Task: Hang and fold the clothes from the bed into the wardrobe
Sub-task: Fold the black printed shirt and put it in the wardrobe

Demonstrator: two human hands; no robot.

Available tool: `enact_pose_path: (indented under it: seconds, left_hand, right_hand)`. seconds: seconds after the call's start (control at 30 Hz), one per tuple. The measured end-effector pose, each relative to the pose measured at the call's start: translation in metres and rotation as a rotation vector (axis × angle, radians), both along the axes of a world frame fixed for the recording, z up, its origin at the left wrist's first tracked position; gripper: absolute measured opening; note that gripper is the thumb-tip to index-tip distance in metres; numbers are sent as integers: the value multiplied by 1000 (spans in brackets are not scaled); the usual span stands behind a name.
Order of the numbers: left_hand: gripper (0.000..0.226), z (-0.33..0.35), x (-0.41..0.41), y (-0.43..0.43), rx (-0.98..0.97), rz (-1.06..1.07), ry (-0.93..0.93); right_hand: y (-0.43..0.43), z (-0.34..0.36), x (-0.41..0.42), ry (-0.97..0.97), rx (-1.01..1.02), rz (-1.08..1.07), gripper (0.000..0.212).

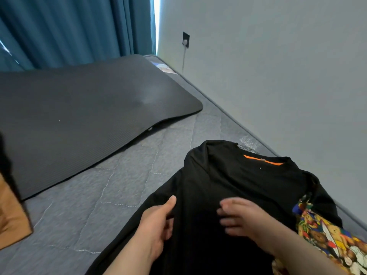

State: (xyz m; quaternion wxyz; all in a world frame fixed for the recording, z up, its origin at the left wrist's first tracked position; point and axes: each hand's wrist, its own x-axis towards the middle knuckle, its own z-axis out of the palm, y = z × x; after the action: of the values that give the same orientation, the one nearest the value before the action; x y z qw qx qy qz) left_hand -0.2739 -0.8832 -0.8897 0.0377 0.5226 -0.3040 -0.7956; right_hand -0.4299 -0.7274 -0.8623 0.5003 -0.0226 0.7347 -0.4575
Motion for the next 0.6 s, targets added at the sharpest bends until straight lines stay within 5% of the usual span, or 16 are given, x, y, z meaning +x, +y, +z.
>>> enact_pose_path:
  seconds: [0.13,0.3,0.43,0.53,0.6]
  left_hand:
    - [48,-6,-12,-6,120,21,1]
    - [51,-12,-30,-4,217,177,28]
    - [39,4,-41,8,18,277,-42]
    - [43,2,-45,13,-49,297,-60]
    - [44,4,-40,13,-41,286,-62]
  right_hand:
    - [-79,12,-1,222,-65,-67,39]
    - [-93,6,-14,352,150,-19,18]
    - [-116,15,-4,835,345,132,78]
    - [-132,9,3,932,518,342,51]
    - [-123,0,-10,857,452,181,18]
